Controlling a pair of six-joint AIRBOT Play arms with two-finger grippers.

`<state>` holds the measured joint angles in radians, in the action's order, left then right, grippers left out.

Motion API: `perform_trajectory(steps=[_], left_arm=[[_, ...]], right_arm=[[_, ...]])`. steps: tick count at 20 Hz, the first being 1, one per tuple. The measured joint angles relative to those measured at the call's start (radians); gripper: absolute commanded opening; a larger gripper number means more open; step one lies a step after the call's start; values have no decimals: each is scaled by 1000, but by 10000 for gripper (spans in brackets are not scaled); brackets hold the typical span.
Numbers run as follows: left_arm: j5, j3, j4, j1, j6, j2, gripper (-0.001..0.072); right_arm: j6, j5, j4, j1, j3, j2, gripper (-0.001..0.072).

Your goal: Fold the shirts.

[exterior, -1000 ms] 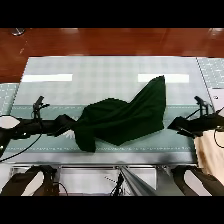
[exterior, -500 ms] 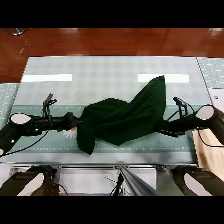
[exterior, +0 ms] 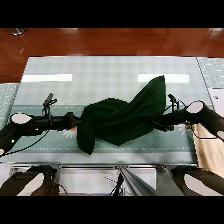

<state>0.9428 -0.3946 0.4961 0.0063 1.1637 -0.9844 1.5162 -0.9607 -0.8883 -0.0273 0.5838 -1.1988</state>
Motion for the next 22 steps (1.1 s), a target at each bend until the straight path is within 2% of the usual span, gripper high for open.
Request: perform_trajectory(steps=[1,4,6,8,14,17,22], left_arm=[[0,0,-2,0,-1,0,30],[4,-20,-23,2,-9,2,30],[24,-94,-50,10,-22,12,29],[27,-230,-94,21,-33,27,29],[-4,-868,-153,57,-50,58,29],[-11,-1114,-79,72,-26,99,29],[-8,-1299,188,82,71,257,29]], right_arm=[[-20,14,31,0,1,-12,25],[-105,-1,103,0,47,-30,24],[-134,-55,101,0,164,-30,24],[-125,-108,45,-1,371,-18,24],[-26,-288,-174,-1,1236,5,24],[-7,-362,-232,-1,1462,89,24],[-6,-414,-286,-1,1492,330,24]])
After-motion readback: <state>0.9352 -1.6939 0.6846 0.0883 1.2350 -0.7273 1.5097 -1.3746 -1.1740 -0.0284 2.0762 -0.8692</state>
